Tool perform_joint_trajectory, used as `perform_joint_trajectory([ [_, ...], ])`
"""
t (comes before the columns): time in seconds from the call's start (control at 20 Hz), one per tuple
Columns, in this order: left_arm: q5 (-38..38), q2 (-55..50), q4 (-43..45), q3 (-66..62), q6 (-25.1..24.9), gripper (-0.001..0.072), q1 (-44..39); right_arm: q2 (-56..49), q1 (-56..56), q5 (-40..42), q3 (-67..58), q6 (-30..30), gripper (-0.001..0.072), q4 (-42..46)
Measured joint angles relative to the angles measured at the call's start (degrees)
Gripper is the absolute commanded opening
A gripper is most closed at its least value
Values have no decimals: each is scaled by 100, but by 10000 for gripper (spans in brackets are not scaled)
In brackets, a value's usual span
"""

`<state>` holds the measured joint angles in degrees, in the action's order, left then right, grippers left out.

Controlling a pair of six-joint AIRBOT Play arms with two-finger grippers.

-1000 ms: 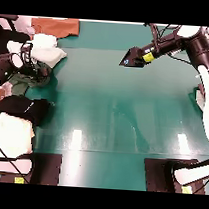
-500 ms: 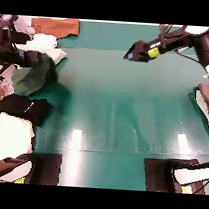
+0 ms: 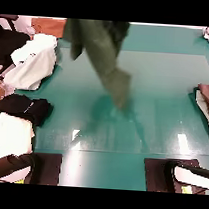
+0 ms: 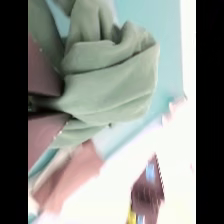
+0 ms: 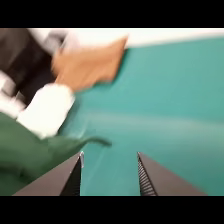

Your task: Fold the shirts.

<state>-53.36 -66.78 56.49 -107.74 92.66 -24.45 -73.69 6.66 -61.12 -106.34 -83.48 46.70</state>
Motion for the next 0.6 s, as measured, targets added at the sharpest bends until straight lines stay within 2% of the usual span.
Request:
perform_joint_trajectory([
  [0.15, -579, -470, -304, -28, 39, 24, -184, 299, 645, -245, 0, 0, 400, 2],
  [0.3, -848, -835, -455, 776, 101, 24, -404, 407, 1080, -809, 2, 0, 400, 24],
  [0.45, -415, -1043, -431, 1869, 142, 24, -529, 428, 1169, -1338, 129, 0, 400, 92],
  [0.6, 127, -1126, -118, 2610, 387, 23, -446, 551, 964, -1633, 741, 0, 400, 133],
])
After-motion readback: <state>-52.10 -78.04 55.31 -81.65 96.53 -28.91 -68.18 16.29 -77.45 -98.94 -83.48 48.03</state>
